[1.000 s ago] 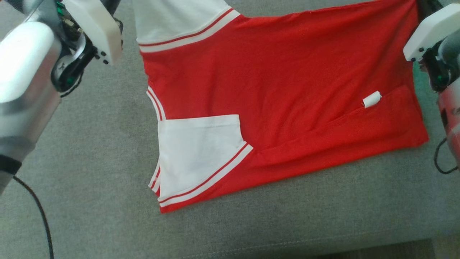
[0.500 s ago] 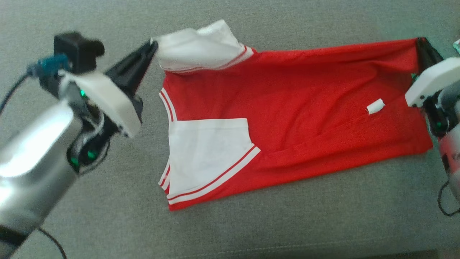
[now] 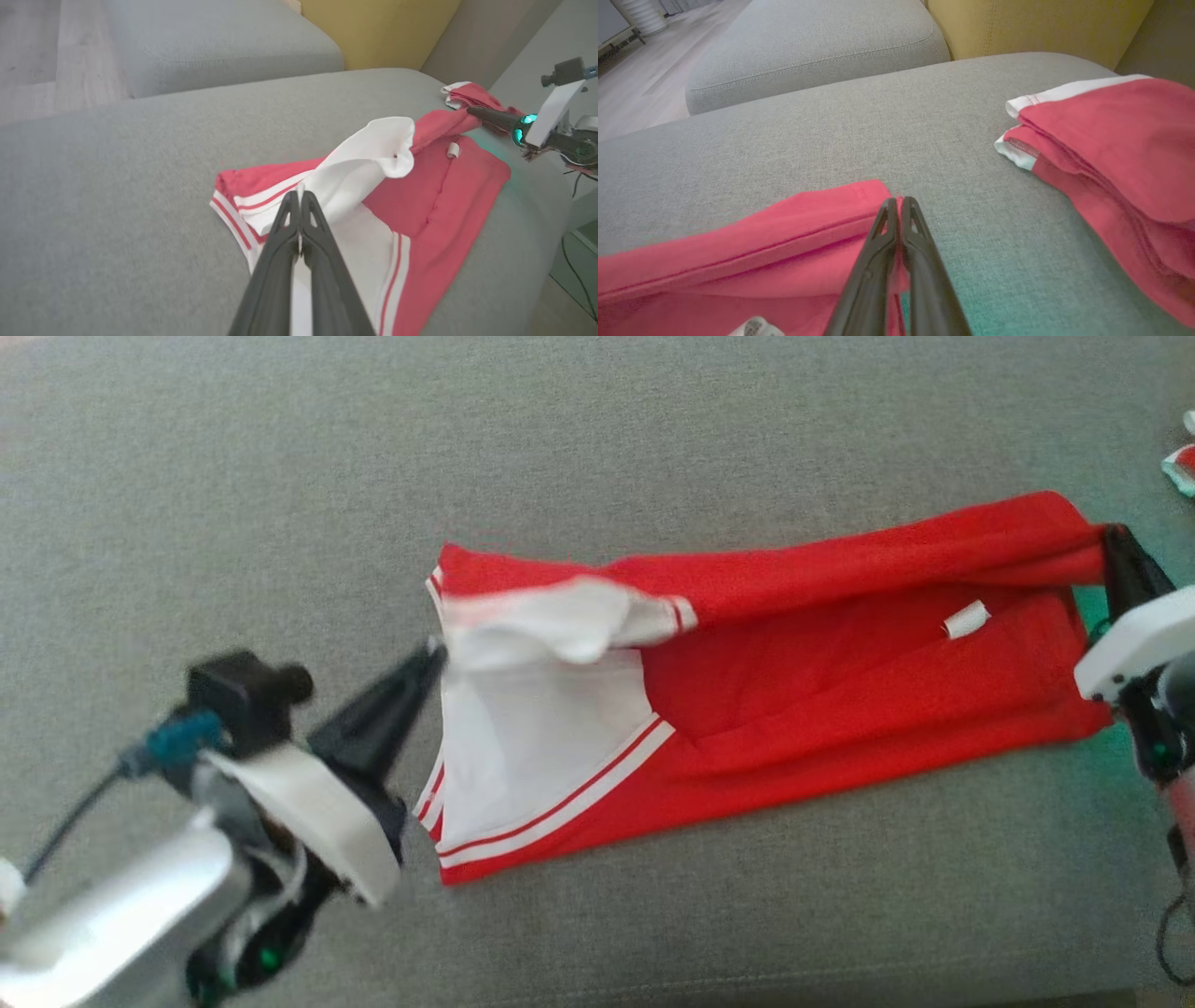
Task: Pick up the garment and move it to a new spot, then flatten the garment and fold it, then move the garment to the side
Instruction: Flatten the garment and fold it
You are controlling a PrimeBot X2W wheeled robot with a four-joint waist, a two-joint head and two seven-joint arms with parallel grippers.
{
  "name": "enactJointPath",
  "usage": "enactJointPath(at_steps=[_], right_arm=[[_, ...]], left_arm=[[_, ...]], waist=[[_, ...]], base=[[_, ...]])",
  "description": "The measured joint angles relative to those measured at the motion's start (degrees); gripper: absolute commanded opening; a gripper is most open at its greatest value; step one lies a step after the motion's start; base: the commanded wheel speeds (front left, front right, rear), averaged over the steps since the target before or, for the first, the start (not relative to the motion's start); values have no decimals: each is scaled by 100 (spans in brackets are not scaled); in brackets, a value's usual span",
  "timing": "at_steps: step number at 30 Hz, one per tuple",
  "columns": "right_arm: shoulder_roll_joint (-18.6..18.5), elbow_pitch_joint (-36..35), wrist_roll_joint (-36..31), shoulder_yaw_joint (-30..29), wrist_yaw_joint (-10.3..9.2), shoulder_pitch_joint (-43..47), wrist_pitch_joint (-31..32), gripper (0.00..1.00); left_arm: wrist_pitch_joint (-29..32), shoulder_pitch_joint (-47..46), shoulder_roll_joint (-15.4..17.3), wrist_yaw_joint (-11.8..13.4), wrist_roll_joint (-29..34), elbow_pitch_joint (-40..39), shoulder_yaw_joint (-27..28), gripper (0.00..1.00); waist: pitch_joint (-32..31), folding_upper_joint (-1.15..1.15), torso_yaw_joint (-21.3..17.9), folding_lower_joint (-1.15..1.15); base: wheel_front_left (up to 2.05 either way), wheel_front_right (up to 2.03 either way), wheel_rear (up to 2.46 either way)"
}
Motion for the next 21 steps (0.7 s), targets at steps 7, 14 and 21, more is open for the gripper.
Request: enactJointPath(at_steps=[7,14,21], right_arm=[[-20,-402,-52,-369,1,492,253,0],[114,-760,-289,-668,1,799,543,38],[261,-1259,-442,-1061,0,1357,591,100]], left_arm=[[58,452,2,243,-3,-242,-280,0],[55,552,-209,288,-2,78,-436,0],[-315,731,-497,458,51,425,-401,100]], waist=[[31,0,77,0],[-20,0,98,0],[-329,0,83,0]], base=[[0,0,0],[0,0,0],[0,0,0]])
